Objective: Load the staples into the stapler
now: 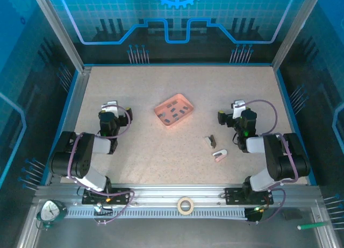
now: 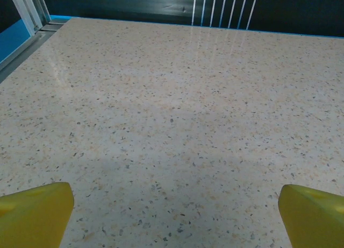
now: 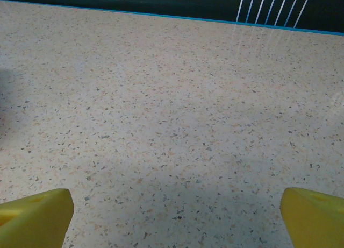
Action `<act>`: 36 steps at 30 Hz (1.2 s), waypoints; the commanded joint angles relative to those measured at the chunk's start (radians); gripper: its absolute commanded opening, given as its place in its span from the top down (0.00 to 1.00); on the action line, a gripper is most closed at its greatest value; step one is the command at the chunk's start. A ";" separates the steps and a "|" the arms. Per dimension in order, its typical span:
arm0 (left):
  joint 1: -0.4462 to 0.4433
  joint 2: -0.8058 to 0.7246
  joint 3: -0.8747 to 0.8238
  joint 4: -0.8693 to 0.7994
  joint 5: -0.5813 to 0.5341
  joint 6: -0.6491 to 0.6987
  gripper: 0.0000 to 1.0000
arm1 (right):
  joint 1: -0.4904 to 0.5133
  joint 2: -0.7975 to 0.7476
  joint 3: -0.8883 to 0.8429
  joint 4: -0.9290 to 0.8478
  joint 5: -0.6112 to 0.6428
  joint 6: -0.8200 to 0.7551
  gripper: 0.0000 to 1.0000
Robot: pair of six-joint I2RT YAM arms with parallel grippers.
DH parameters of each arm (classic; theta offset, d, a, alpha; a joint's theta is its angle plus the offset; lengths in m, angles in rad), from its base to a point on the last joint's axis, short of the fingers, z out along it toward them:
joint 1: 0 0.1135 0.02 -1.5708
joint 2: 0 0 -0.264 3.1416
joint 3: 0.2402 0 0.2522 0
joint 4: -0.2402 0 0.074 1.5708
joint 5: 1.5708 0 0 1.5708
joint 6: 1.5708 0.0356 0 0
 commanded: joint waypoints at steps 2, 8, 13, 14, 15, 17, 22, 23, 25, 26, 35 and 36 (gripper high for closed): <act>-0.001 -0.011 0.018 -0.011 0.036 0.013 0.01 | 0.010 0.006 0.019 0.019 0.008 -0.014 0.00; 0.000 -0.011 0.017 -0.011 0.037 0.013 0.01 | 0.010 0.006 0.019 0.019 0.008 -0.013 0.00; -0.001 -0.012 0.018 -0.011 0.037 0.012 0.01 | 0.010 0.006 0.019 0.019 0.009 -0.014 0.00; -0.001 -0.011 0.017 -0.011 0.037 0.013 0.01 | 0.010 0.006 0.019 0.018 0.008 -0.013 0.00; -0.001 -0.011 0.018 -0.013 0.036 0.013 0.01 | 0.010 0.006 0.019 0.019 0.008 -0.014 0.00; -0.001 -0.011 0.018 -0.013 0.037 0.012 0.01 | 0.010 0.006 0.019 0.019 0.007 -0.013 0.00; -0.001 -0.011 0.017 -0.013 0.037 0.012 0.01 | 0.007 0.006 0.022 0.016 0.000 -0.011 0.00; -0.001 -0.011 0.018 -0.013 0.036 0.013 0.01 | 0.006 0.006 0.021 0.016 0.000 -0.011 0.00; 0.000 -0.011 0.015 -0.007 0.039 0.016 0.01 | 0.007 0.006 0.017 0.022 0.000 -0.013 0.00; -0.005 -0.015 0.009 0.003 0.040 0.021 0.01 | 0.008 0.003 0.014 0.027 0.001 -0.015 0.00; -0.102 -0.378 0.046 -0.322 -0.047 0.035 0.05 | 0.079 -0.275 0.207 -0.595 0.076 0.071 0.00; -0.106 -0.423 0.071 -0.389 -0.035 -0.001 0.07 | 0.087 -0.291 0.249 -0.701 0.074 0.102 0.00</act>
